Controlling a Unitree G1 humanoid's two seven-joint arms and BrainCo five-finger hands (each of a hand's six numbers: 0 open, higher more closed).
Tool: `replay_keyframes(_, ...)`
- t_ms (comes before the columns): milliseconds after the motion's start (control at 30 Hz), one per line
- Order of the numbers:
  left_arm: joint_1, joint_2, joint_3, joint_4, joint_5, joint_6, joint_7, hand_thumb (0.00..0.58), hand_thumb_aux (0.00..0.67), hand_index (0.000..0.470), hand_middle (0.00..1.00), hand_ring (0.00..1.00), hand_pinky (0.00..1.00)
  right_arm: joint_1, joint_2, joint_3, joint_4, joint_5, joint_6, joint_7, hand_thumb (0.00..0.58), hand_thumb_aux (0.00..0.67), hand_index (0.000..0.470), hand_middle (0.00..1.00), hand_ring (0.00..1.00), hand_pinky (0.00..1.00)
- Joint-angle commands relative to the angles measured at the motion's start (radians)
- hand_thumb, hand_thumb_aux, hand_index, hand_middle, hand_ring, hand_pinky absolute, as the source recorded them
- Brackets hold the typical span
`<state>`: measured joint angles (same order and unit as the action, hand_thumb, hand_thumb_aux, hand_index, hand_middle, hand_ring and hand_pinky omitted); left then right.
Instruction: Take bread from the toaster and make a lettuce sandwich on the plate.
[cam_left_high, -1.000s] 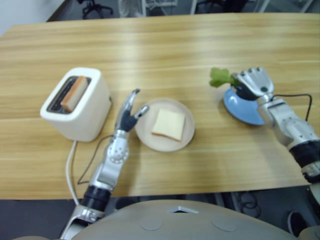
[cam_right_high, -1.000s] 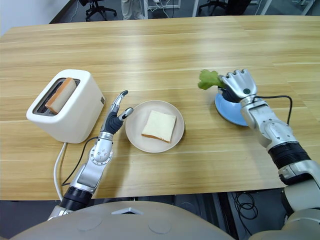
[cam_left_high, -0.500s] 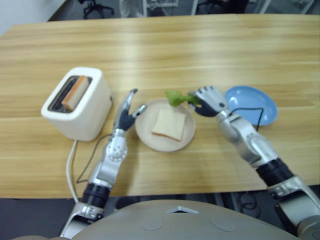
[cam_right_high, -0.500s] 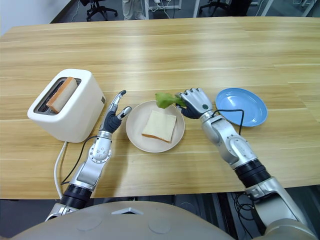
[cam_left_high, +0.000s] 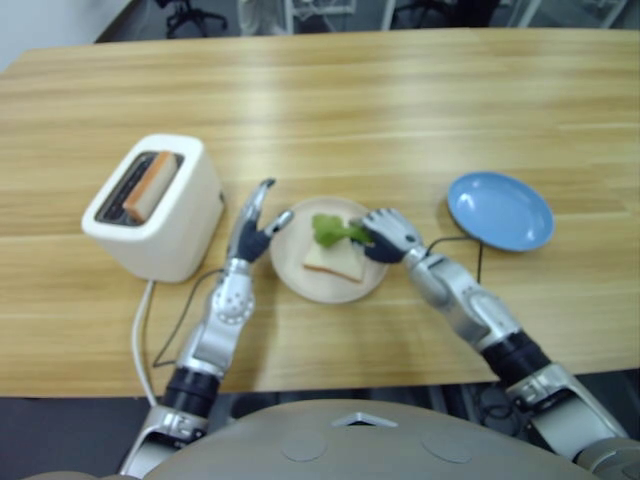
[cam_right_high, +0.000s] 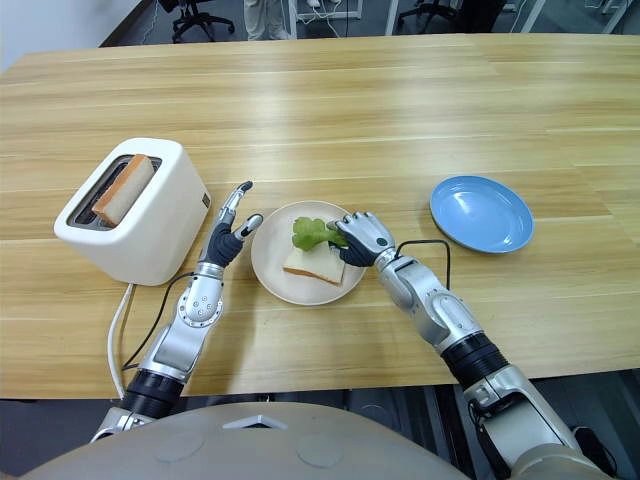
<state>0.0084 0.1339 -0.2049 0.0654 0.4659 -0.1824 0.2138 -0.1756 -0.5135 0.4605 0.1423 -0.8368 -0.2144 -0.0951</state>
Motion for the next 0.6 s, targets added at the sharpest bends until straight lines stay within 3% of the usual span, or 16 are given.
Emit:
replay_keyframes(33,0.011,0.003,-0.003,0.002,0.001,0.003,-0.007,0.000,0.000,0.000,0.00,0.00,0.00,0.010,0.004,0.011,0.002,-0.010,-0.007,0.026,0.580,0.670,0.460,1.00,1.00,1.00)
replay_keyframes(100,0.011,0.003,-0.003,0.002,0.002,0.004,-0.007,0.000,0.000,0.000,0.00,0.00,0.00,0.014,0.003,0.013,0.003,-0.012,-0.008,0.032,0.580,0.670,0.460,1.00,1.00,1.00)
replay_keyframes(133,0.010,0.003,-0.004,0.002,0.002,0.004,-0.007,0.000,0.000,0.000,0.00,0.00,0.00,0.018,0.001,0.012,-0.002,-0.012,-0.007,0.039,0.568,0.573,0.393,1.00,1.00,1.00)
replay_keyframes(167,0.010,0.003,-0.004,0.003,0.002,0.004,-0.007,0.000,0.000,0.000,0.00,0.00,0.00,0.021,-0.001,0.012,-0.005,-0.012,-0.006,0.044,0.464,0.370,0.254,0.38,0.38,0.38)
replay_keyframes(200,0.010,0.003,-0.003,0.004,0.003,0.004,-0.007,0.000,0.000,0.000,0.00,0.00,0.00,0.024,-0.002,0.011,-0.011,-0.014,-0.005,0.048,0.172,0.108,0.074,0.00,0.00,0.00)
replay_keyframes(233,0.010,0.003,-0.003,0.004,0.003,0.004,-0.007,0.000,0.000,0.000,0.00,0.00,0.00,0.026,-0.003,0.009,-0.015,-0.016,-0.004,0.050,0.172,0.108,0.074,0.00,0.00,0.00)
replay_keyframes(267,0.010,0.002,-0.004,0.005,0.004,0.004,-0.006,0.000,0.000,0.000,0.00,0.00,0.00,0.026,-0.006,0.008,-0.019,-0.021,-0.002,0.054,0.000,0.000,0.000,0.00,0.00,0.00)
replay_keyframes(600,0.012,0.001,-0.007,0.003,0.008,0.005,-0.004,0.000,0.000,0.000,0.00,0.00,0.00,0.017,-0.055,-0.039,-0.055,-0.037,0.014,0.067,0.000,0.000,0.000,0.00,0.00,0.00)
